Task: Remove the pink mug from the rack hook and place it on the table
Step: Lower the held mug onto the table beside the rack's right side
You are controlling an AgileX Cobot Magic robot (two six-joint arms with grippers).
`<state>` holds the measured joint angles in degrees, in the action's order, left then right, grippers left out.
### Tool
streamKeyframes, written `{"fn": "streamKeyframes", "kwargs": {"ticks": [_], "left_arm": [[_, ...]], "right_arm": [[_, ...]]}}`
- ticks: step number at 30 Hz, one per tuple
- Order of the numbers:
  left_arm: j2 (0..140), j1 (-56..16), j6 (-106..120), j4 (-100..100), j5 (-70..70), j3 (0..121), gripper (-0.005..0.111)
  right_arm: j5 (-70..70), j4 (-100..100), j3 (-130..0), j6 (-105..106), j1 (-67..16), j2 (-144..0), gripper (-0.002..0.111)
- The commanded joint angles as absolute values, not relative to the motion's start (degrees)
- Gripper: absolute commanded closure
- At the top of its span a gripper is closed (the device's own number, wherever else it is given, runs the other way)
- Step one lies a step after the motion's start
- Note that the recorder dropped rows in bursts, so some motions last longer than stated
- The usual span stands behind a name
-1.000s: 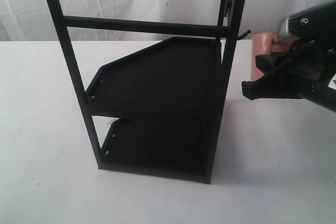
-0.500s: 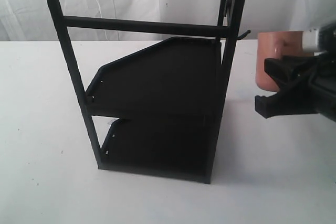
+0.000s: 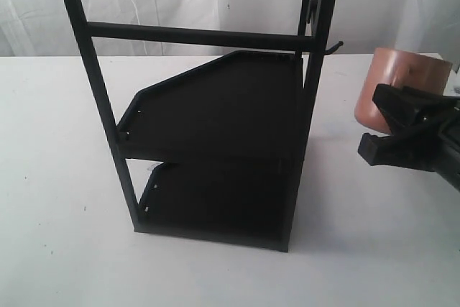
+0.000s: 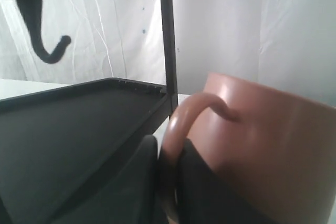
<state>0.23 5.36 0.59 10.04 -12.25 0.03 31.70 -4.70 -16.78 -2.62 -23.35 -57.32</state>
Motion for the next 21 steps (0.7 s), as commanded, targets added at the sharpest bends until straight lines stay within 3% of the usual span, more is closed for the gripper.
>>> {"fn": "streamKeyframes", "kwargs": {"ticks": [1, 7, 21], "left_arm": [[0.00, 5.55, 0.00, 9.88, -12.04, 0.00, 0.107], [0.00, 5.55, 0.00, 9.88, -12.04, 0.00, 0.107], [0.00, 5.55, 0.00, 9.88, -12.04, 0.00, 0.107]], "right_arm": [[39.13, -6.73, -16.58, -3.22, -23.51, -64.07, 0.108], [51.95, -7.70, -16.58, -3.46, -23.41, -75.51, 0.108], [66.07, -5.68, -16.68, -2.75, -23.41, -92.81, 0.108]]}}
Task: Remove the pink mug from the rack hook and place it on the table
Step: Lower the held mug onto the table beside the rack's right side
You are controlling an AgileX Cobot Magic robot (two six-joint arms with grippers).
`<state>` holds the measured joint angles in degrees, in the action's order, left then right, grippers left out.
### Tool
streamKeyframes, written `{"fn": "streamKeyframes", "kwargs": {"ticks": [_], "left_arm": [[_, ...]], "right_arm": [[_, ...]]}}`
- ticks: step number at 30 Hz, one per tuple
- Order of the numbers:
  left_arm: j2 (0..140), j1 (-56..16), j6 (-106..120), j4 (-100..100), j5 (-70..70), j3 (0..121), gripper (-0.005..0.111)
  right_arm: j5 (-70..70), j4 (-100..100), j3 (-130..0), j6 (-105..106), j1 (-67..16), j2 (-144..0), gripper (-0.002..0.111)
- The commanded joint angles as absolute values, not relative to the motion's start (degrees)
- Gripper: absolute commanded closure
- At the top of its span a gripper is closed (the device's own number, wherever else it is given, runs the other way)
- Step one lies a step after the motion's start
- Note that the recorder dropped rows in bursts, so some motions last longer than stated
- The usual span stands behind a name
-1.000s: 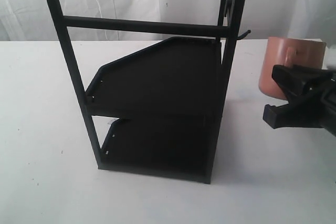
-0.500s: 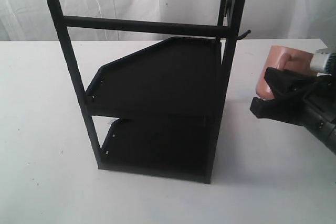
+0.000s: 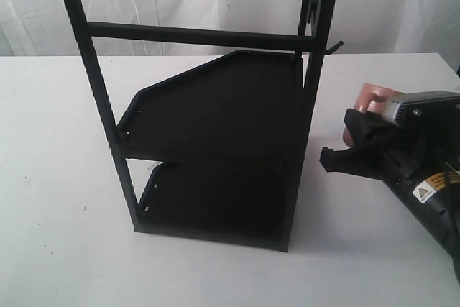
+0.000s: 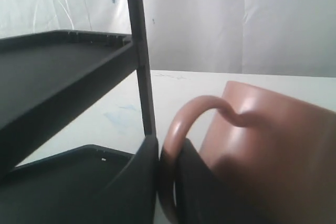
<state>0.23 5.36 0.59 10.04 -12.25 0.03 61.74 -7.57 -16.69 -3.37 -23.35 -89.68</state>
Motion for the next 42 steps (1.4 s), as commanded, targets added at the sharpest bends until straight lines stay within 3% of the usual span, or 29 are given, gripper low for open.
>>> {"fn": "streamKeyframes", "kwargs": {"ticks": [1, 25, 33, 42], "left_arm": [[0.00, 5.55, 0.00, 9.88, -12.04, 0.00, 0.107], [0.00, 5.55, 0.00, 9.88, -12.04, 0.00, 0.107], [0.00, 5.55, 0.00, 9.88, -12.04, 0.00, 0.107], [0.00, 5.55, 0.00, 9.88, -12.04, 0.00, 0.107]], "right_arm": [[66.07, -5.56, -16.82, -2.75, -23.41, -93.83, 0.108], [67.69, -2.92, -20.00, -2.86, -23.41, -106.52, 0.108], [67.13, -2.92, -20.00, -2.86, -23.41, -106.52, 0.094], [66.95, -2.92, -20.00, -2.86, -23.41, -106.52, 0.093]]}}
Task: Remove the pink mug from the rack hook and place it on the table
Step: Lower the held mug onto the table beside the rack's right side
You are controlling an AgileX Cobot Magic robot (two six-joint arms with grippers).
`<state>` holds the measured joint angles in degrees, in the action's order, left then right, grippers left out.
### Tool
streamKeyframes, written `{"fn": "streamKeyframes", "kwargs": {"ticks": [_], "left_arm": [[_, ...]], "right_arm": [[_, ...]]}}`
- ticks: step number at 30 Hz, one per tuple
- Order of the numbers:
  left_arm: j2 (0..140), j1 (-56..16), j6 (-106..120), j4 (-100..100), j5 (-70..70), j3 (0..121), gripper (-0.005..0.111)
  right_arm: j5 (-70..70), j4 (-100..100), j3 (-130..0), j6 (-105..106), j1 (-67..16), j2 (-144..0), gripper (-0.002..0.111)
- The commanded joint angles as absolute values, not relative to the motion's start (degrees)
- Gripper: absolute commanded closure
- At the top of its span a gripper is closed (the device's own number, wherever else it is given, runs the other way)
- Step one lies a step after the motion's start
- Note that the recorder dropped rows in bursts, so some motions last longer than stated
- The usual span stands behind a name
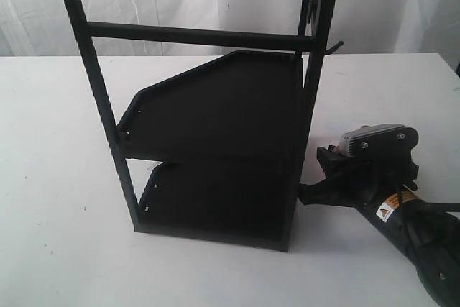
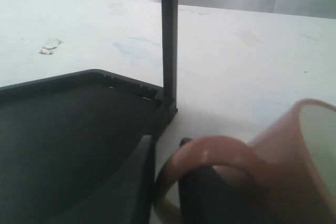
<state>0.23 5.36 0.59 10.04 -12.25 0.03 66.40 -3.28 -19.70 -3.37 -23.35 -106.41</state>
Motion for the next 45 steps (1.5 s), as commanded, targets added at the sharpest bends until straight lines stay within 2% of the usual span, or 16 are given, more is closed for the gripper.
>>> {"fn": "streamKeyframes", "kwargs": {"ticks": [1, 7, 12, 19, 24, 35, 45], "left_arm": [[0.00, 5.55, 0.00, 9.88, -12.04, 0.00, 0.107], [0.00, 5.55, 0.00, 9.88, -12.04, 0.00, 0.107], [0.00, 5.55, 0.00, 9.88, -12.04, 0.00, 0.107], [0.00, 5.55, 0.00, 9.88, -12.04, 0.00, 0.107], [0.00, 5.55, 0.00, 9.88, -12.04, 0.00, 0.107], [0.00, 5.55, 0.00, 9.88, -12.04, 0.00, 0.107], [0.00, 5.55, 0.00, 9.88, -12.04, 0.00, 0.107]], "right_arm": [[66.95, -2.92, -20.00, -2.86, -23.41, -106.52, 0.093], [65.87, -2.78, -20.00, -2.86, -23.41, -106.52, 0.092], [62.57, -2.52, -20.00, -3.07, -23.41, -106.52, 0.080], [60.06, -2.64, -20.00, -3.07, -23.41, -106.52, 0.079], [57.73, -2.64, -20.00, -3.07, -23.41, -106.52, 0.073], [56.62, -2.63, -19.60, -3.07, -23.41, -105.91, 0.072], [56.62, -2.63, -12.22, -3.07, -23.41, -95.80, 0.073]]}}
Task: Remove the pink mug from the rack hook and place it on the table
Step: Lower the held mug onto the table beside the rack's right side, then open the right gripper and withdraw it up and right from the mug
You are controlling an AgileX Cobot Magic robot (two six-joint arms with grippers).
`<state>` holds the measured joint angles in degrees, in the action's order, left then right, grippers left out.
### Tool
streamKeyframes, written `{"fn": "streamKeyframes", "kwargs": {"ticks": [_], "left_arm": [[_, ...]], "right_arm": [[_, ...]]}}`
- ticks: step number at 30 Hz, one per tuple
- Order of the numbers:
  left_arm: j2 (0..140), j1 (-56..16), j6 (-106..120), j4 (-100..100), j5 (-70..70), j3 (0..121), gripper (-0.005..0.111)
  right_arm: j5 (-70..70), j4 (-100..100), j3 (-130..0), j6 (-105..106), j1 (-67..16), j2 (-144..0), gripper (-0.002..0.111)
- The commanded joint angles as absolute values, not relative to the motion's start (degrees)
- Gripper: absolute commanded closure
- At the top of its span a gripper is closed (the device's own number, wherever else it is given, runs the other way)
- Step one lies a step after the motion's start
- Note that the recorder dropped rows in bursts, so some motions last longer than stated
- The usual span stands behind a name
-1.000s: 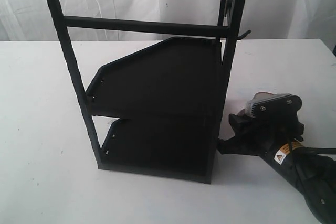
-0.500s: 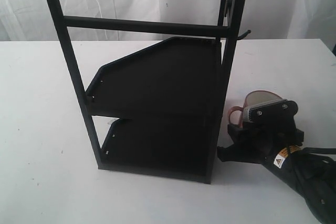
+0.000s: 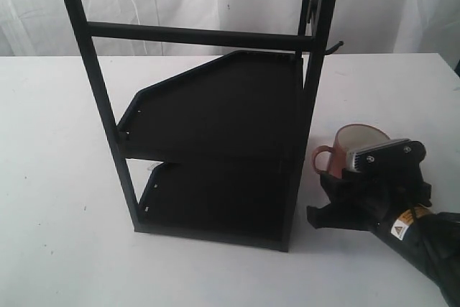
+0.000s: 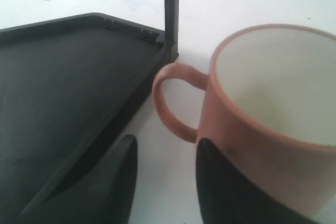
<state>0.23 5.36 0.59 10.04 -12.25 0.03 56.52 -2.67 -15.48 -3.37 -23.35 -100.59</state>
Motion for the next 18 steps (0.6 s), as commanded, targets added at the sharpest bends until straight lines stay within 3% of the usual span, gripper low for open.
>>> {"fn": "streamKeyframes", "kwargs": {"ticks": [1, 9, 12, 15, 18], "left_arm": [[0.00, 5.55, 0.00, 9.88, -12.04, 0.00, 0.107], [0.00, 5.55, 0.00, 9.88, -12.04, 0.00, 0.107], [0.00, 5.55, 0.00, 9.88, -12.04, 0.00, 0.107], [0.00, 5.55, 0.00, 9.88, -12.04, 0.00, 0.107], [0.00, 5.55, 0.00, 9.88, -12.04, 0.00, 0.107]], "right_arm": [[56.62, -2.63, -11.13, -3.24, -23.41, -94.07, 0.073], [56.83, -9.38, -4.03, -3.88, -23.41, -76.98, 0.073], [55.89, -10.30, -2.88, -10.12, -23.41, -68.44, 0.087], [46.64, -3.28, -2.51, -14.92, -23.41, -59.76, 0.108], [34.36, 2.63, -2.61, -15.59, -23.41, -50.87, 0.108]]}}
